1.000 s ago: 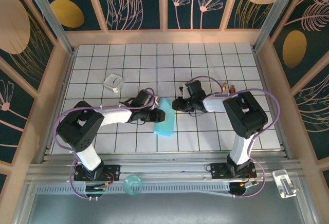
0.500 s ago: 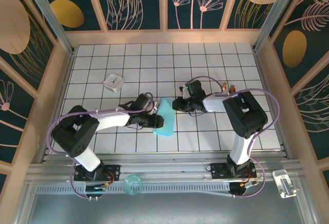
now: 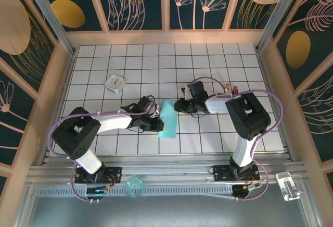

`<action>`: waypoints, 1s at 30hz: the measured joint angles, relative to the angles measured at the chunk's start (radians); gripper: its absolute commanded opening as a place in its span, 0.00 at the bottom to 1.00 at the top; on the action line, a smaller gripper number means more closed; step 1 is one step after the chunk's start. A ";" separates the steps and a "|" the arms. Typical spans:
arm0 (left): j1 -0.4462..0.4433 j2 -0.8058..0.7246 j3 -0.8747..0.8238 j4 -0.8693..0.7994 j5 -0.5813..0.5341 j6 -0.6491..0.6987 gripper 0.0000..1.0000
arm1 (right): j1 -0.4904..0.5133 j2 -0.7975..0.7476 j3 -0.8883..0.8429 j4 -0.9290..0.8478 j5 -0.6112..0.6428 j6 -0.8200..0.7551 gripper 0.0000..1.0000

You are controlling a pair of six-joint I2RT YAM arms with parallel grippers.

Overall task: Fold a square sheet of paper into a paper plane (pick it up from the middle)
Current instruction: First fold in half a square sheet of paper at the center of the table.

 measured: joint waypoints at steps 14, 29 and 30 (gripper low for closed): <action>0.000 0.002 -0.011 0.006 -0.010 -0.027 0.18 | 0.001 0.000 0.005 -0.006 -0.003 -0.004 0.22; 0.002 0.002 -0.022 0.024 -0.019 -0.057 0.13 | 0.002 -0.003 0.006 -0.008 -0.010 -0.019 0.25; 0.002 0.002 -0.022 0.024 -0.019 -0.058 0.13 | 0.002 -0.003 0.006 -0.008 -0.011 -0.019 0.25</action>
